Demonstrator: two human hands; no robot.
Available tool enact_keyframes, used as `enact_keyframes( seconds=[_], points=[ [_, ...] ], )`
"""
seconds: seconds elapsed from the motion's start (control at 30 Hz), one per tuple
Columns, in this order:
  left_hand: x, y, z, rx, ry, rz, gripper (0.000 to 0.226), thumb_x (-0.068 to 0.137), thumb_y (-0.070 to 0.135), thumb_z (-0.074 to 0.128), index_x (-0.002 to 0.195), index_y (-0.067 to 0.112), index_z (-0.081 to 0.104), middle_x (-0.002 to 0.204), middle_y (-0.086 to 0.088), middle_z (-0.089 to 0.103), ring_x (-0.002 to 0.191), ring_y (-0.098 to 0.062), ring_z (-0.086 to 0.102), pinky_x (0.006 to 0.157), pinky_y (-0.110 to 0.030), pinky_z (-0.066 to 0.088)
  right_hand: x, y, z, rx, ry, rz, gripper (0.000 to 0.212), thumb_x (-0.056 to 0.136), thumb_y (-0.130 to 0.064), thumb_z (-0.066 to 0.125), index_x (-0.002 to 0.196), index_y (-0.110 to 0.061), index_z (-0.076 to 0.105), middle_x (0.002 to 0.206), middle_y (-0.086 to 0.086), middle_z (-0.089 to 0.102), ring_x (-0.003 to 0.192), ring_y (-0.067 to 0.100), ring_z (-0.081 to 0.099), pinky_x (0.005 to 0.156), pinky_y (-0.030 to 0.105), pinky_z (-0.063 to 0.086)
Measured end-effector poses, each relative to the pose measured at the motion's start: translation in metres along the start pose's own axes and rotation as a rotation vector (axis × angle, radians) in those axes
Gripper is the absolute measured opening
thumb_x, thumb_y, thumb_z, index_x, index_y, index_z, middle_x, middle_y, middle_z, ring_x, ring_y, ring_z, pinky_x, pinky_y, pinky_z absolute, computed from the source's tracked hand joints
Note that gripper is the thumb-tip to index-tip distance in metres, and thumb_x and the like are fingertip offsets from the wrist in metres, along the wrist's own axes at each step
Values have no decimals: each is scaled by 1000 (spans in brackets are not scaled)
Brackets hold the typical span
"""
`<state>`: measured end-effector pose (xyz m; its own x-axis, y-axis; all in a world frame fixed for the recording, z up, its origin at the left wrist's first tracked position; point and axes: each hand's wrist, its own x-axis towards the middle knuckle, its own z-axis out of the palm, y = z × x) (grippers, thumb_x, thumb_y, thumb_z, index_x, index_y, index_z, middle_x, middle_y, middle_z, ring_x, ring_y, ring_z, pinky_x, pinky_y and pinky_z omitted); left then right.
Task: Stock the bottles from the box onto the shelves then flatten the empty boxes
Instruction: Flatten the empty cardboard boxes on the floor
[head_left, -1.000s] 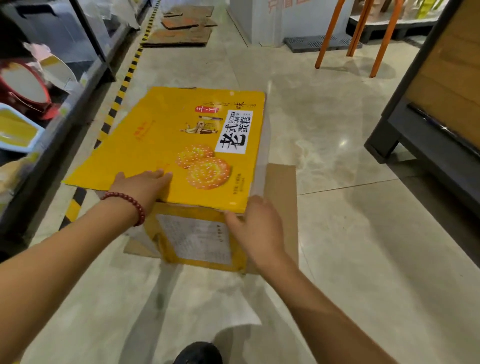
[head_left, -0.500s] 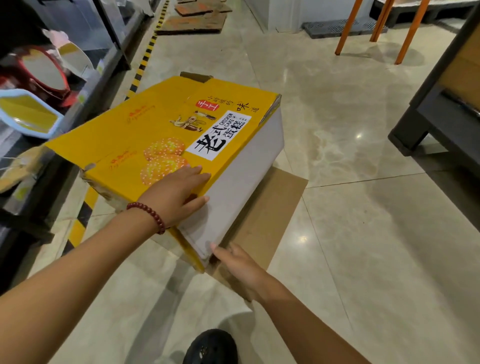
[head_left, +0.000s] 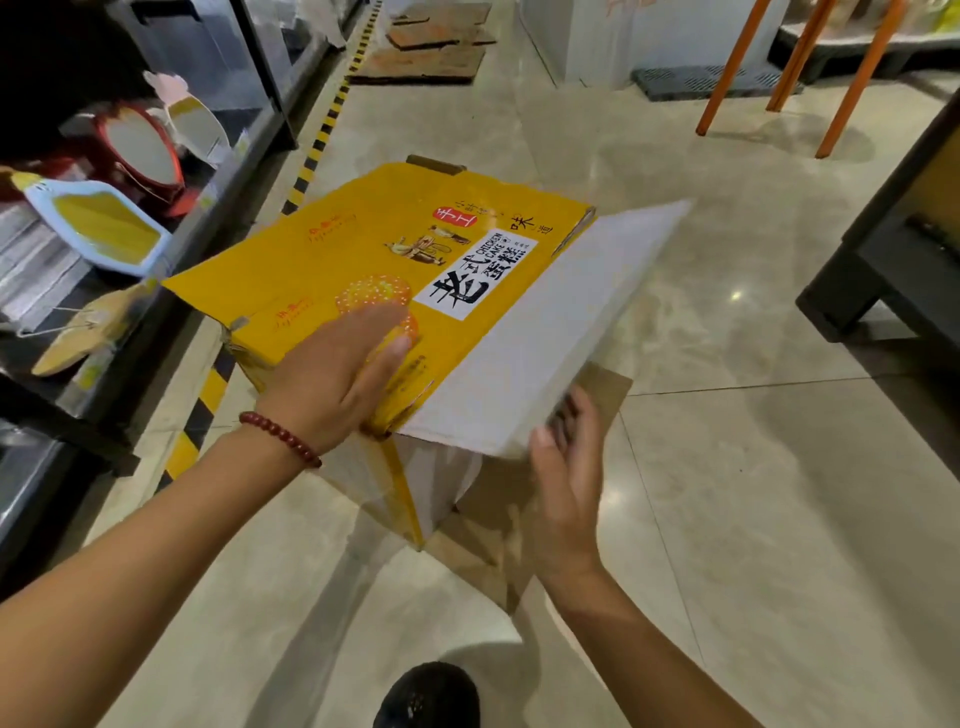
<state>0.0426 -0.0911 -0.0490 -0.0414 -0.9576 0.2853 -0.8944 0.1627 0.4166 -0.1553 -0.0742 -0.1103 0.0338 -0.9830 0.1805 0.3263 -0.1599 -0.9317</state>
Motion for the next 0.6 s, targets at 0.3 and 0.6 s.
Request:
enact_keyframes(
  seconds=[0.3, 0.6],
  points=[
    [25, 28, -36, 44, 541, 133, 46, 94, 22, 38, 136, 3, 42, 137, -18, 48, 127, -34, 45, 103, -48, 38, 53, 24, 58, -1194, -877, -54, 46, 98, -38, 38, 142, -24, 41, 157, -10, 19, 145, 19, 2, 115, 42, -9],
    [10, 1, 39, 216, -389, -115, 68, 82, 59, 11, 110, 11, 51, 108, -9, 53, 110, -28, 48, 93, -42, 40, 50, 23, 7, -1281, -601, -352, 33, 86, -24, 40, 97, -11, 69, 95, 5, 68, 94, 25, 59, 88, 36, 40]
  ],
)
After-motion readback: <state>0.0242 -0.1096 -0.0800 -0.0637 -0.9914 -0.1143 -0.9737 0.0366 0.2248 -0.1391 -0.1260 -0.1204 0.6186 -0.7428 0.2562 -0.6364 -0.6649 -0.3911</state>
